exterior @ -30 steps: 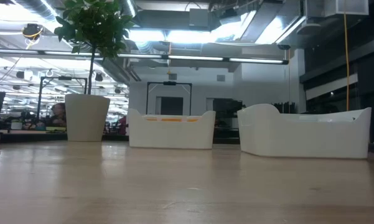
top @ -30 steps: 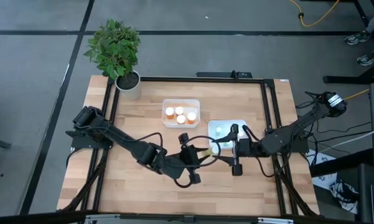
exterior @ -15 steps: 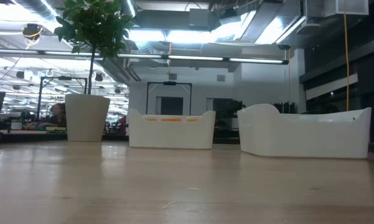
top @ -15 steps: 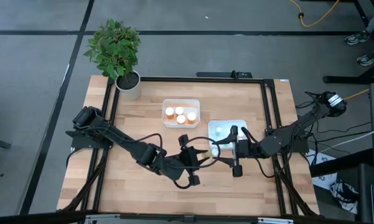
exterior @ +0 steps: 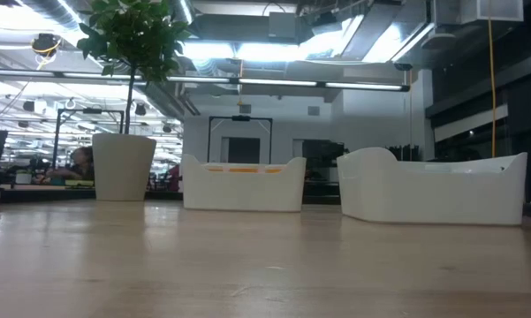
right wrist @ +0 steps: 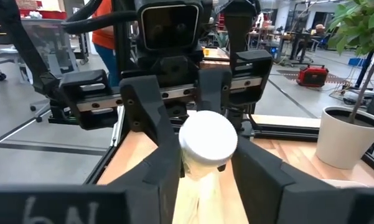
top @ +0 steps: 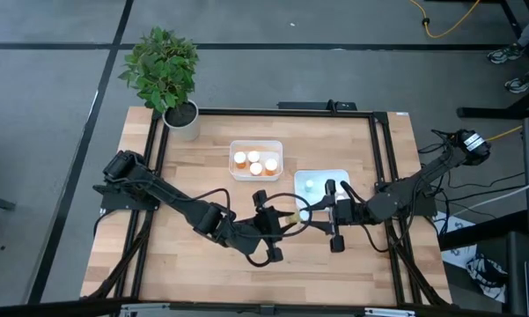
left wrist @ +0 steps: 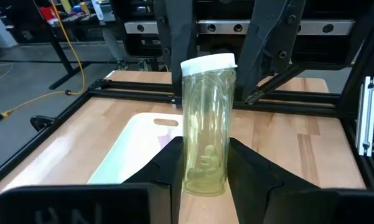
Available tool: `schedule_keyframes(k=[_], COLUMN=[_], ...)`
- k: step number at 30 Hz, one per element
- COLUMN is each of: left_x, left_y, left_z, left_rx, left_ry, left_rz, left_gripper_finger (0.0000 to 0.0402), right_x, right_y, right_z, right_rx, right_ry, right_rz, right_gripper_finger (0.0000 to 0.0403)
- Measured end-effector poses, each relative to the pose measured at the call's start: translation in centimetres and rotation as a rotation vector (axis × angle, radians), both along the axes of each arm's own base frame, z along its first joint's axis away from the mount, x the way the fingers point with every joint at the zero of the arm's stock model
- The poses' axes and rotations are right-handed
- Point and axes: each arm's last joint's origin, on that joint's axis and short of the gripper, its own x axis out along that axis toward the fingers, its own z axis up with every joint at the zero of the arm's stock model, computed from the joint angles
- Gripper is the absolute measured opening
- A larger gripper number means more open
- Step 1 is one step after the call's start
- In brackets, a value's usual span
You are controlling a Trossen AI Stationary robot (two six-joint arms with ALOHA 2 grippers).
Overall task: Pick and place medicine bottles into bin by pill shape (circle, oval)
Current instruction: Put the small yellow pill bottle into the bottom white bin
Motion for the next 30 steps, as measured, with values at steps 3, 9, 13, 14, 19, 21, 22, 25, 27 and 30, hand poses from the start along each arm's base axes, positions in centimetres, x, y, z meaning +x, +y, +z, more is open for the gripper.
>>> schedule_keyframes(k=[3,9,13,14,19,21,22,25,27,30], left_x=[0.0,0.0,-0.1,-0.2,-0.6,-1.1,-1.3,-1.9,-2.2,-2.2], left_y=[0.0,0.0,-0.1,-0.2,-0.6,-0.8,-1.0,-1.4,-1.6,-1.6], left_z=[0.0,0.0,0.0,0.0,-0.1,0.1,0.2,0.7,0.8,0.8], left_rx=[-0.013,-0.020,-0.012,-0.008,0.022,0.043,0.049,0.062,0.065,0.069], left_ry=[-0.004,-0.007,-0.010,-0.012,0.002,0.004,-0.002,-0.012,-0.012,-0.005], left_rz=[0.004,0.007,0.021,0.029,0.058,0.082,0.094,0.110,0.110,0.111], left_gripper_finger=[0.0108,0.0156,0.0180,0.0185,0.0200,0.0202,0.0203,0.0203,0.0204,0.0204], right_x=[0.0,0.0,0.0,0.0,-0.5,-1.0,-1.3,-2.1,-2.6,-3.2], right_y=[0.0,0.0,0.0,0.0,-0.4,-0.9,-1.1,-2.0,-2.8,-4.0], right_z=[0.0,-0.2,-0.5,-0.5,-0.7,-0.9,-1.0,-1.7,-2.5,-3.8], right_rx=[-0.001,-0.007,0.002,0.009,0.010,0.008,0.015,0.045,0.074,0.143], right_ry=[0.002,0.019,0.045,0.049,0.101,0.145,0.169,0.258,0.329,0.430], right_rz=[0.002,-0.002,-0.004,-0.004,-0.037,-0.084,-0.113,-0.225,-0.314,-0.458], right_gripper_finger=[0.0129,0.0120,0.0119,0.0119,0.0119,0.0119,0.0119,0.0119,0.0119,0.0119])
